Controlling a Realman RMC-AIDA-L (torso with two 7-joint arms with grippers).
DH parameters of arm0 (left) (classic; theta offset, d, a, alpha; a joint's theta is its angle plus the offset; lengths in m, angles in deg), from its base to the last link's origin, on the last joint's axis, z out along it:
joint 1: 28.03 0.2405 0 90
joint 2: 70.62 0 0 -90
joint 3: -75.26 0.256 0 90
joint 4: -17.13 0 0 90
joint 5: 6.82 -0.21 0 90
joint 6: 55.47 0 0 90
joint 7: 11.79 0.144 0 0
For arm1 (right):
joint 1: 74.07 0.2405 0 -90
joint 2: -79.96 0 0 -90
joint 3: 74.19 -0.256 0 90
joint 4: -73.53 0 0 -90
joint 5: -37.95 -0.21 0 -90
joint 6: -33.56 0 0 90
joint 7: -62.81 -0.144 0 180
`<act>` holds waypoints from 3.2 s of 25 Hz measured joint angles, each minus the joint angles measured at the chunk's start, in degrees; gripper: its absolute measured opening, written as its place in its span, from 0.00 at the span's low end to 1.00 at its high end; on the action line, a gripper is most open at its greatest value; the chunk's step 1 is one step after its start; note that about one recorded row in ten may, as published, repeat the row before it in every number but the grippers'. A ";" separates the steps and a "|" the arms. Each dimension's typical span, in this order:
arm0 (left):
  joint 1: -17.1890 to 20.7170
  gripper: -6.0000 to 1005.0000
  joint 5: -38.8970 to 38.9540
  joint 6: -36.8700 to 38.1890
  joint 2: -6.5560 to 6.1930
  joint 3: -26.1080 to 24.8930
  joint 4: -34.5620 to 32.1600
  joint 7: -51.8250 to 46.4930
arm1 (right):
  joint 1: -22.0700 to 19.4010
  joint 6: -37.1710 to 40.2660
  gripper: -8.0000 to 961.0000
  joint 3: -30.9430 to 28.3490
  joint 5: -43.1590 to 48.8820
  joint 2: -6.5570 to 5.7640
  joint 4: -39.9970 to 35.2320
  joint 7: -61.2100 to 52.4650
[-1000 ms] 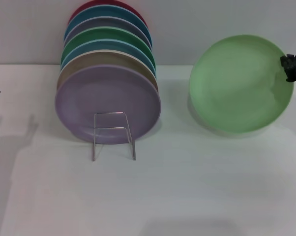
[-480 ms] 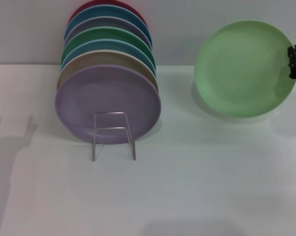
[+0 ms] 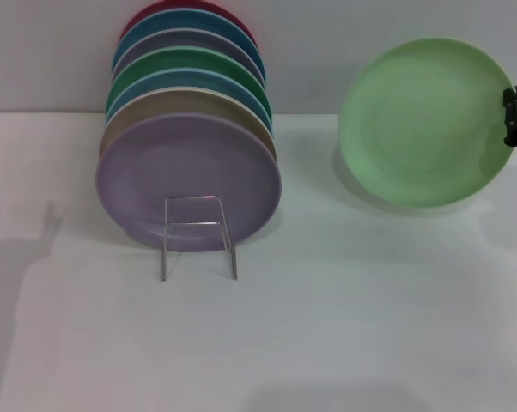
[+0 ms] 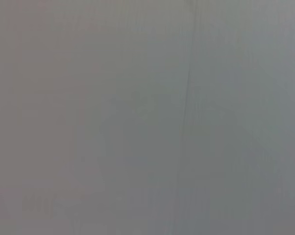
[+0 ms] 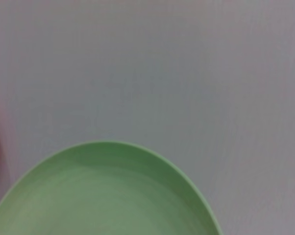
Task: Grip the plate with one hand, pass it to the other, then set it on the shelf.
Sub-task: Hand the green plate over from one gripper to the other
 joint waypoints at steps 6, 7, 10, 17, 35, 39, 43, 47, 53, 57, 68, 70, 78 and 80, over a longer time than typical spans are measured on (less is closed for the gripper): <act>-0.55 0.77 0.00 0.06 -0.04 0.00 0.29 0.00 | 0.38 -1.14 0.03 0.02 -10.18 -0.01 -2.11 13.13; -0.61 0.77 0.00 0.06 -0.04 0.00 0.34 0.01 | 0.64 -1.30 0.03 -0.02 -11.20 -0.01 -2.56 14.38; -0.85 0.76 0.00 0.06 -0.05 0.00 0.36 0.05 | 1.24 -1.04 0.03 -0.03 -11.68 -0.06 -3.36 16.39; -1.36 0.76 0.00 0.22 -0.06 0.00 0.34 0.04 | 1.74 -1.17 0.03 -1.27 -12.30 -0.03 -4.46 17.50; -1.54 0.76 -0.10 0.23 0.24 1.45 1.04 0.02 | 0.45 -1.73 0.03 -0.14 -15.15 0.22 -0.82 35.31; -1.49 0.76 -0.09 0.23 0.26 2.11 1.04 0.00 | -0.47 -1.43 0.03 1.77 -16.74 0.24 1.04 42.45; -1.38 0.75 -0.09 0.23 0.27 2.59 1.04 0.00 | -1.08 -1.22 0.03 3.02 -16.77 0.24 2.33 45.58; -1.11 0.75 -0.08 0.32 0.26 3.76 1.57 0.00 | -2.40 -1.56 0.03 3.71 -16.87 0.24 3.85 45.59; -0.28 0.75 -0.09 1.68 0.22 6.24 1.85 0.25 | -7.14 -3.43 0.03 5.09 -21.58 0.24 6.71 45.36; 0.11 0.75 -0.09 2.10 0.22 7.21 1.85 0.16 | -9.96 -4.78 0.03 5.15 -24.97 0.26 8.91 44.99; 2.11 0.75 -0.09 3.86 0.27 12.71 2.98 0.61 | -13.27 -10.27 0.03 6.05 -28.56 0.42 8.26 40.36; 2.49 0.75 -0.09 5.13 0.27 14.23 3.11 0.67 | -14.03 -12.38 0.03 6.07 -29.69 0.45 7.70 40.04; 3.68 0.74 -0.09 10.14 0.28 21.43 3.46 0.72 | -17.25 -21.20 0.03 5.61 -33.19 0.52 4.69 41.05; 3.77 0.74 -0.10 10.28 0.33 23.15 4.07 0.95 | -18.03 -23.13 0.03 5.89 -34.39 0.52 3.89 42.10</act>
